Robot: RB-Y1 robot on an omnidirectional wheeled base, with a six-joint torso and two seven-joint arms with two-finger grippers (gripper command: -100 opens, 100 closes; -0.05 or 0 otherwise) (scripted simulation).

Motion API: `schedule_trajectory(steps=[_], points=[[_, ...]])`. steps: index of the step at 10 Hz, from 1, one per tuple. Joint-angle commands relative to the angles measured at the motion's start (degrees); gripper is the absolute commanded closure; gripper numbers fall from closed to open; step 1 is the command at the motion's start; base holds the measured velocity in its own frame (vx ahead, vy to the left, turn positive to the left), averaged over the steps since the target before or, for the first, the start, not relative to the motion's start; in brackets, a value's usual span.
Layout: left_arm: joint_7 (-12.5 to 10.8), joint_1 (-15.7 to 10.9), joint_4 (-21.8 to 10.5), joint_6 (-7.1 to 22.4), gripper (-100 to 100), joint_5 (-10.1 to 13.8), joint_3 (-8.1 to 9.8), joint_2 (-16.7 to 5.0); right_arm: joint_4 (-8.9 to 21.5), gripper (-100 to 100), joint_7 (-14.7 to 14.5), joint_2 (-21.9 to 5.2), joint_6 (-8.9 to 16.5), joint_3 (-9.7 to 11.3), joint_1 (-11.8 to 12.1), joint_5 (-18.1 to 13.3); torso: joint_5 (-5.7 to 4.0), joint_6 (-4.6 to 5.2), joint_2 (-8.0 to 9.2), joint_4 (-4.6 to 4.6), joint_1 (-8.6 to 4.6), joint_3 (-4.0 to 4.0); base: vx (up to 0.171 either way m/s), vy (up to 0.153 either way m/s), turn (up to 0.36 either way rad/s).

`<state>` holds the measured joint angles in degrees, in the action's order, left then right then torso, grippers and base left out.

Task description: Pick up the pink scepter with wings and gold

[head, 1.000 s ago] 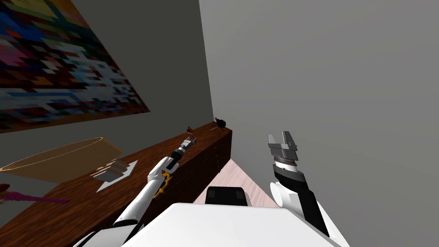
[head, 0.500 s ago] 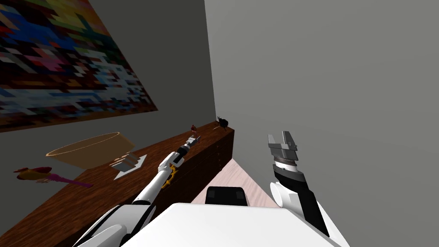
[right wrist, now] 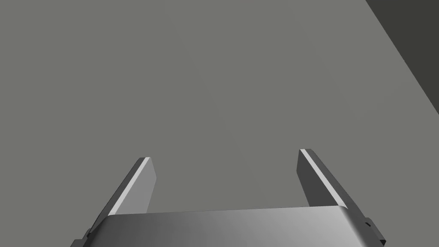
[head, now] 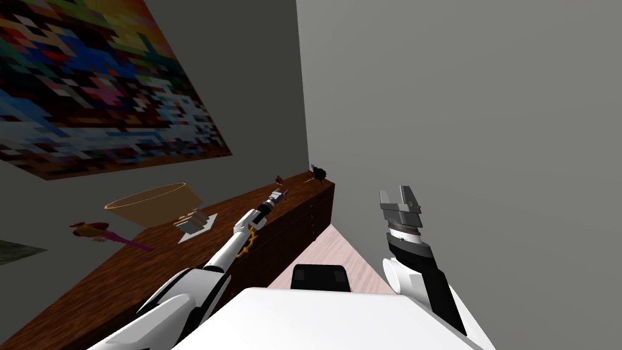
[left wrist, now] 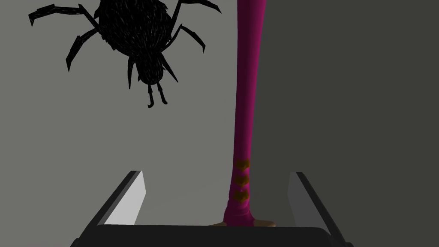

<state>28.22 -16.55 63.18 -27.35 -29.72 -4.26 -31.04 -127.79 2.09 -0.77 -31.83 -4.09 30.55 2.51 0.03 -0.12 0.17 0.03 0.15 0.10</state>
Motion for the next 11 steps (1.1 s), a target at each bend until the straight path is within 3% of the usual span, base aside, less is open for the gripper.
schedule_trajectory(steps=[1, 2, 3, 5, 6, 8, 9, 10, 11], points=[[1.14, -2.86, -2.86, -0.17, -100, 0.82, -1.50, 0.16, 0.00, 0, 0.00, 0.00, 0.00, 0.00, 0.00, 0.00, 0.00, 0.00, 0.00, 0.00, 0.00, 0.00, -0.042, 0.012, 0.089], [1.14, -4.36, -3.96, -0.17, -100, 0.82, -1.50, 0.16, 0.00, 0, 0.00, 0.00, 0.00, 0.00, -0.01, 0.00, 0.00, 0.03, 0.01, 0.01, 0.00, 0.01, -0.021, 0.007, -0.004], [2.93, -6.19, -6.13, -0.04, -100, 2.59, -4.16, 0.13, 0.00, 0, 0.00, 0.00, 0.00, 0.01, -0.01, 0.00, -0.01, 0.05, -0.05, 0.00, -0.03, -0.02, -0.046, 0.013, 0.177], [2.93, -9.24, -8.32, -0.04, -100, 2.59, -4.45, 0.13, 0.00, 0, 0.00, 0.00, 0.00, 0.00, -0.01, 0.00, 0.00, 0.04, 0.02, 0.01, -0.02, 0.02, -0.034, 0.008, 0.027], [4.72, -11.35, -10.80, 0.09, -100, 4.36, -7.25, 0.09, 0.00, 0, 0.00, 0.00, 0.00, 0.01, -0.01, 0.00, -0.01, 0.05, -0.04, 0.00, -0.05, -0.01, -0.038, 0.022, 0.127], [4.72, -14.05, -12.69, 0.09, -100, 4.36, -7.40, 0.09, 0.00, 0, 0.00, 0.00, 0.00, 0.00, -0.01, 0.00, 0.00, 0.02, 0.01, 0.01, 0.01, 0.01, -0.031, 0.012, 0.051], [4.74, -13.35, -12.42, 0.09, -100, 4.29, -7.23, 0.17, 0.00, 0, 0.00, 0.00, 0.00, 0.01, -0.01, 0.00, -0.01, 0.04, -0.04, 0.00, -0.03, -0.02, 0.000, 0.000, 0.000], [4.81, -13.50, -12.58, -0.01, 100, 4.31, -7.23, 0.18, 0.00, 0, 0.00, 0.00, 0.00, 0.01, 0.00, 0.00, -0.01, 0.03, -0.08, -0.02, -0.05, -0.04, 0.000, 0.000, 0.000], [4.80, -13.47, -12.58, 0.02, 100, 4.31, -7.22, 0.16, 0.00, 0, 0.00, 0.00, 0.00, 0.00, 0.00, 0.00, -0.01, 0.04, -0.10, -0.01, -0.06, -0.05, 0.000, 0.000, 0.000]])
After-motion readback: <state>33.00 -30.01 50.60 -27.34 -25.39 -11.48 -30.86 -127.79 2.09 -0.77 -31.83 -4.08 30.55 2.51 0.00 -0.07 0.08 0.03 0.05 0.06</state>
